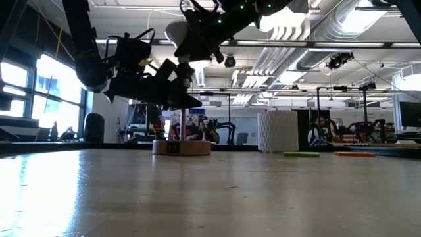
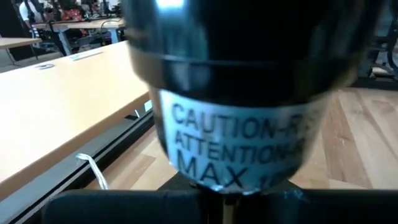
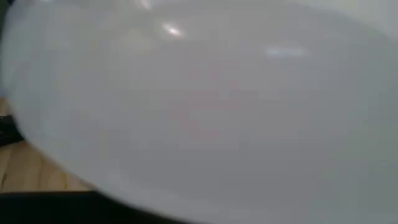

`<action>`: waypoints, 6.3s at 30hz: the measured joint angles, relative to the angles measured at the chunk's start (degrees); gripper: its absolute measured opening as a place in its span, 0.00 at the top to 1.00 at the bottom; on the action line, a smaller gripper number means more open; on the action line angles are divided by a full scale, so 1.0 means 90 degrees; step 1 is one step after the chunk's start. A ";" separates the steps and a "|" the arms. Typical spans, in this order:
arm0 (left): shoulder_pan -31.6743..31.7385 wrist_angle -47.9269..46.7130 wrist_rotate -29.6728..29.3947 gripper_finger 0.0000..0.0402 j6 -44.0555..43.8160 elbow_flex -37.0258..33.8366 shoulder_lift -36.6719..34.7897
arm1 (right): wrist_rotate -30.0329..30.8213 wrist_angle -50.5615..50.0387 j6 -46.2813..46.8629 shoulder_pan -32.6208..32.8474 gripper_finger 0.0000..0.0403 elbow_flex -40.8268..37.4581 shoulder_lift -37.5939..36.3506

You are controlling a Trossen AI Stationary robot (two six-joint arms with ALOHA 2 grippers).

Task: Screw lightbulb
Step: Insert the lightbulb into the lamp socket

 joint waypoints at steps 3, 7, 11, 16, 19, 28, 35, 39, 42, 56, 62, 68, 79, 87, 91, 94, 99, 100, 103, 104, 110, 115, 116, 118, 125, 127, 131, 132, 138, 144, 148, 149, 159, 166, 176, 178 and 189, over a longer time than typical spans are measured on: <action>0.0000 -0.0145 0.0054 0.91 0.0100 0.0009 -0.0019 | 0.0043 -0.0002 -0.0011 0.0029 0.64 0.0000 0.0000; 0.0001 -0.0403 0.0396 0.77 0.0014 0.0009 -0.0194 | 0.0047 -0.0002 -0.0122 0.0029 0.64 0.0000 0.0000; 0.0016 -0.1189 0.0594 0.61 0.0062 0.0007 -0.0704 | -0.0024 0.0003 -0.0261 0.0034 0.64 0.0002 0.0000; 0.0053 -0.2367 0.0636 0.48 0.0294 -0.0004 -0.1484 | -0.0069 0.0000 -0.0437 0.0031 0.64 0.0001 0.0000; 0.0056 -0.2660 0.0599 0.44 0.0330 -0.0018 -0.1862 | -0.0077 -0.0002 -0.0523 0.0034 0.64 -0.0010 0.0000; 0.0179 -0.3178 0.0514 0.43 0.0554 -0.0008 -0.2665 | -0.0230 -0.0061 -0.0989 -0.0071 0.64 -0.0010 -0.0002; 0.0231 -0.2271 0.0548 0.43 0.0464 -0.0710 -0.3062 | -0.0548 -0.0102 -0.1468 -0.0170 0.64 -0.0010 -0.0002; 0.0318 -0.1669 0.0558 0.43 0.0276 -0.1254 -0.3477 | -0.0720 -0.0017 -0.1505 -0.0302 0.64 -0.0085 -0.0010; 0.0325 -0.1225 0.0525 0.43 0.0196 -0.1489 -0.3742 | -0.1030 0.0340 -0.1461 -0.0420 0.64 -0.0277 -0.0016; 0.0338 -0.0417 0.0490 0.43 0.0345 -0.1508 -0.3892 | -0.1495 0.0772 -0.1682 -0.0447 0.64 -0.0420 0.0002; 0.0340 -0.0234 -0.0035 0.43 0.0623 -0.1501 -0.4312 | -0.1633 0.0748 -0.2056 -0.0477 0.64 -0.0420 0.0002; 0.0332 -0.2237 -0.0275 0.43 0.0962 -0.0764 -0.5089 | -0.2135 0.0748 -0.2556 -0.0667 0.64 -0.0430 0.0002; 0.0319 -0.5522 -0.0274 0.43 0.2090 0.1549 -0.5290 | -0.2312 0.0778 -0.2625 -0.0762 0.64 -0.0435 0.0012; 0.0574 -0.5821 0.0983 0.46 0.1844 0.2363 -0.4799 | -0.2382 0.0798 -0.2555 -0.0800 0.64 -0.0435 0.0012; 0.0842 -0.6514 0.1166 0.51 0.1701 0.2817 -0.4046 | -0.2435 0.0802 -0.2481 -0.0809 0.64 -0.0435 0.0014; 0.1041 -0.6890 0.1248 0.54 0.1659 0.3250 -0.3572 | -0.2402 0.0793 -0.2475 -0.0804 0.64 -0.0437 0.0012; 0.1226 -0.7380 0.1386 0.56 0.1605 0.3634 -0.3121 | -0.2415 0.0776 -0.2445 -0.0809 0.64 -0.0437 0.0012; 0.1229 -0.7434 0.1416 0.56 0.1599 0.3643 -0.3093 | -0.2416 0.0782 -0.2433 -0.0808 0.64 -0.0437 0.0012; 0.1266 -0.7554 0.1457 0.57 0.1521 0.3643 -0.3089 | -0.2413 0.0796 -0.2322 -0.0807 0.64 -0.0437 0.0012; 0.1270 -0.7611 0.1474 0.57 0.1444 0.3643 -0.3099 | -0.2410 0.0800 -0.2314 -0.0807 0.64 -0.0437 0.0013; 0.1352 -0.7788 0.1764 0.57 0.1126 0.3640 -0.3101 | -0.2414 0.0896 -0.2291 -0.0802 0.60 -0.0444 0.0024; 0.1350 -0.7842 0.1802 0.57 0.1115 0.3628 -0.3101 | -0.2444 0.0846 -0.2271 -0.0822 0.47 -0.0469 0.0036; 0.1350 -0.7840 0.1808 0.57 0.1111 0.3628 -0.3101 | -0.2452 0.0855 -0.2273 -0.0824 0.44 -0.0471 0.0036; 0.1350 -0.7836 0.1863 0.57 0.1110 0.3623 -0.3099 | -0.2453 0.0880 -0.2288 -0.0861 0.40 -0.0469 0.0002; 0.1349 -0.7863 0.1944 0.57 0.1098 0.3623 -0.3096 | -0.2365 0.0722 -0.2263 -0.0971 0.37 -0.0481 -0.0188; 0.1349 -0.7869 0.1950 0.57 0.1078 0.3623 -0.3096 | -0.2350 0.0622 -0.2268 -0.0979 0.37 -0.0495 -0.0268; 0.1347 -0.7877 0.1957 0.57 0.1035 0.3623 -0.3094 | -0.2249 0.0387 -0.2321 -0.0979 0.37 -0.0498 -0.0423; 0.1343 -0.7886 0.1959 0.57 0.1035 0.3623 -0.3094 | -0.2219 0.0350 -0.2342 -0.0980 0.37 -0.0498 -0.0445; 0.1348 -0.7888 0.1954 0.57 0.0997 0.3623 -0.3094 | -0.1861 -0.0088 -0.2541 -0.0994 0.37 -0.0483 -0.0489; 0.1348 -0.7904 0.1954 0.57 0.0997 0.3623 -0.3094 | -0.1791 -0.0243 -0.2555 -0.1125 0.37 -0.0481 -0.0610; 0.1345 -0.7915 0.1954 0.57 0.0993 0.3626 -0.3094 | -0.1725 -0.0311 -0.2568 -0.1205 0.37 -0.0481 -0.0769; 0.1348 -0.7914 0.1954 0.57 0.0993 0.3626 -0.3094 | -0.1674 -0.0348 -0.2567 -0.1221 0.37 -0.0481 -0.0812; 0.1345 -0.7915 0.1952 0.57 0.0955 0.3626 -0.3094 | -0.1178 -0.1222 -0.2615 -0.1418 0.37 -0.0474 -0.1558; 0.1345 -0.7915 0.1950 0.57 0.0940 0.3626 -0.3094 | -0.1171 -0.0839 -0.2312 -0.1583 0.37 -0.1407 -0.2304; 0.1343 -0.7908 0.1947 0.57 0.0942 0.3626 -0.3094 | -0.1223 0.4082 -0.0404 -0.1137 0.37 -0.5394 -0.3228; 0.1344 -0.7901 0.1947 0.57 0.0935 0.3626 -0.3094 | -0.1240 0.4548 -0.0003 -0.1081 0.37 -0.5702 -0.3206; 0.1338 -0.7882 0.1940 0.57 0.0881 0.3626 -0.3094 | -0.1570 0.4967 0.0386 -0.1008 0.37 -0.5512 -0.3182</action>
